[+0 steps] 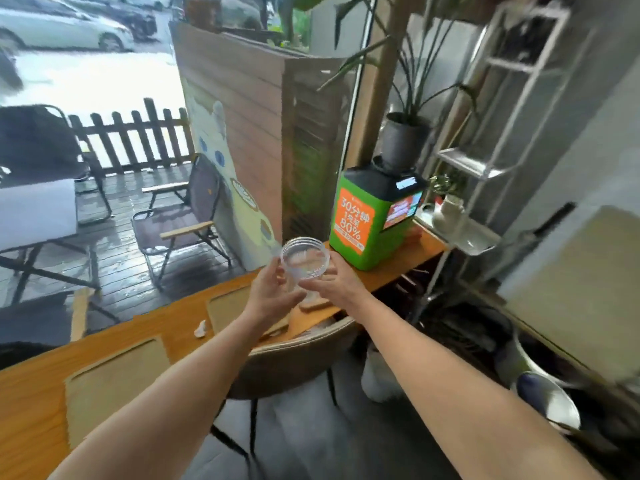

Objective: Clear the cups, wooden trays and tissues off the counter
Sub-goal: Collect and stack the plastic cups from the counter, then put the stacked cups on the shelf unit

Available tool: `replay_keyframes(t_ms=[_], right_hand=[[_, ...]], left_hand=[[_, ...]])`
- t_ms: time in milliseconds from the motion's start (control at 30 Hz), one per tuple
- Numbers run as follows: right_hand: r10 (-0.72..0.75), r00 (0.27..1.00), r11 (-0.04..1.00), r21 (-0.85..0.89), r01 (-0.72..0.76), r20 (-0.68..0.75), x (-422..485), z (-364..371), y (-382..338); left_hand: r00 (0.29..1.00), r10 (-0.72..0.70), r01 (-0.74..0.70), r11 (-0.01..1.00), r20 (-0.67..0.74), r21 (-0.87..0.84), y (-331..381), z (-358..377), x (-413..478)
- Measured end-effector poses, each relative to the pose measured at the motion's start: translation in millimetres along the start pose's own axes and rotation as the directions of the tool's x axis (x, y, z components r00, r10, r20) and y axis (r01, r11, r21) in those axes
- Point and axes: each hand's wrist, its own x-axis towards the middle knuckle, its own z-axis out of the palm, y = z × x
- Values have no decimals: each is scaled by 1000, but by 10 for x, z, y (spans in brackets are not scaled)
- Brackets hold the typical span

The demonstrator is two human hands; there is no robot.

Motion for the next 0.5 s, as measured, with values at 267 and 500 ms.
replay_keyframes(t_ms=[267,500], right_hand=[[81,939,997,26,-77,-335,-1005,-1393,579],[164,845,985,42,-166,-509,-1609,-2117,1013]], left_hand=[[947,129,-89,985,295,-144,719,1523,-233],[853,184,-136,982,488,-133,1164,2426,-381]])
